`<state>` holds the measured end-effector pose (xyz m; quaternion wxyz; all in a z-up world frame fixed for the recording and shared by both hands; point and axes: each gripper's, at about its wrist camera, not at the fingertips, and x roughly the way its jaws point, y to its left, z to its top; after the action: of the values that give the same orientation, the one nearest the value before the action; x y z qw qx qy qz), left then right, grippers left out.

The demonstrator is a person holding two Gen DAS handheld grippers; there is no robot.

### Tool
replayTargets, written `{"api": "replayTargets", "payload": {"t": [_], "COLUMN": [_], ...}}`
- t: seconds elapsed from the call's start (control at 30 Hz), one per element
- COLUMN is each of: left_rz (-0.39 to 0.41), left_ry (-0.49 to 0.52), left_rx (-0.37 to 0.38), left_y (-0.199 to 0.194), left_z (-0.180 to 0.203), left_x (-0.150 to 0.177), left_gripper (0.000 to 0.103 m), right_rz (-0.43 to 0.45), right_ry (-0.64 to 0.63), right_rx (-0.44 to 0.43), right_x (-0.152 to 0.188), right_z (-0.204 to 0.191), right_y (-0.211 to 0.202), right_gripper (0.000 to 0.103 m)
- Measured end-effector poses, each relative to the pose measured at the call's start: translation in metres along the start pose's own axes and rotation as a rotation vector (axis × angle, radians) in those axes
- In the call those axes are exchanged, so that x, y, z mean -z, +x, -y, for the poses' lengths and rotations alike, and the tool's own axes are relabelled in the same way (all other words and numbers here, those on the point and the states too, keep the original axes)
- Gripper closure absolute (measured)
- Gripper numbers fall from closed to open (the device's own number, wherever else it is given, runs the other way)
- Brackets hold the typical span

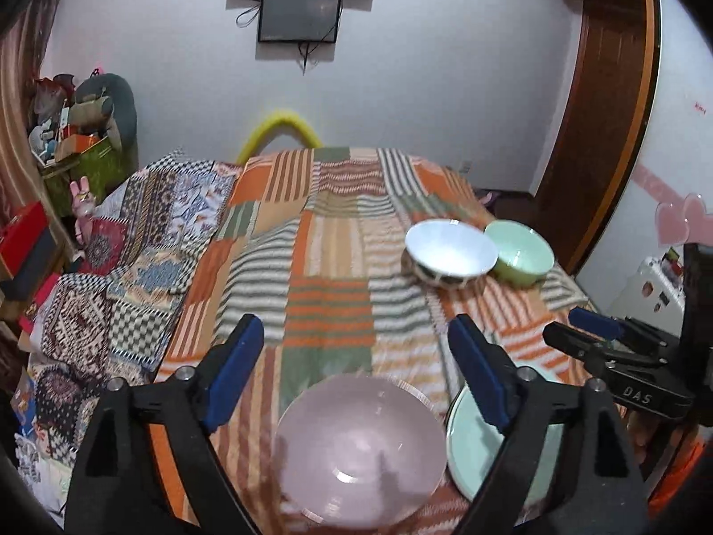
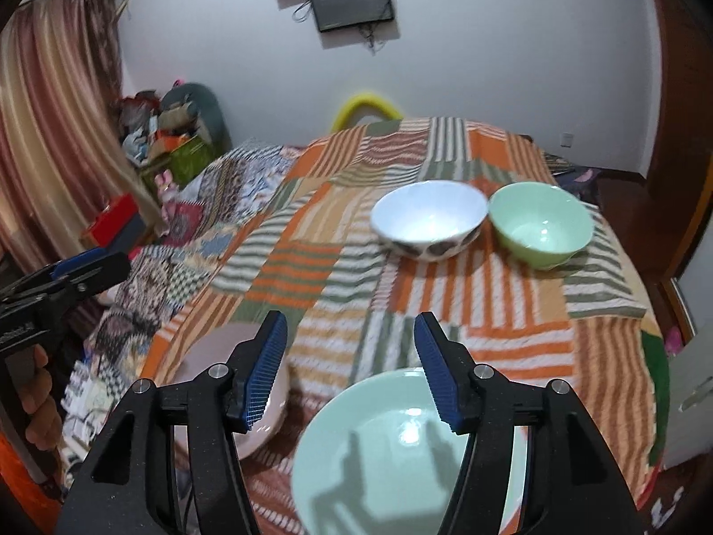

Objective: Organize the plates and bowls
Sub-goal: 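Lower the pink bowl onto the mint green plate and open both tools, then close the left tool on the white spotted bowl rim while the right tool grips it too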

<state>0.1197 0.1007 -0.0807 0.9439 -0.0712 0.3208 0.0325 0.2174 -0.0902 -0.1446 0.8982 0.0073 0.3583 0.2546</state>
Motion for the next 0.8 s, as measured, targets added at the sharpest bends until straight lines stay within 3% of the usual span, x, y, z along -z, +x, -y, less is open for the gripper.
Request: {"api": "replayTargets", "payload": {"t": [0.13, 0.37, 0.6, 0.8], "left_rz": [0.000, -0.074, -0.124, -0.161], "left_ry": [0.012, 0.010, 0.001, 0.001], "left_rx": [0.005, 0.022, 0.037, 0.042], "left_y": [0.021, 0.082, 0.135, 0.168], "left_z": [0.010, 0.019, 0.021, 0.019], "left_x": [-0.014, -0.029, -0.032, -0.033], "left_gripper": [0.013, 0.013, 0.013, 0.013], "right_rz": [0.003, 0.012, -0.059, -0.136], "right_ry": [0.047, 0.162, 0.222, 0.256], "right_rx": [0.025, 0.047, 0.063, 0.087], "right_x": [-0.010, -0.037, -0.056, -0.058], "right_z": [0.021, 0.060, 0.082, 0.093], "right_y": [0.009, 0.035, 0.092, 0.133], "right_gripper": [0.047, 0.047, 0.047, 0.058]}}
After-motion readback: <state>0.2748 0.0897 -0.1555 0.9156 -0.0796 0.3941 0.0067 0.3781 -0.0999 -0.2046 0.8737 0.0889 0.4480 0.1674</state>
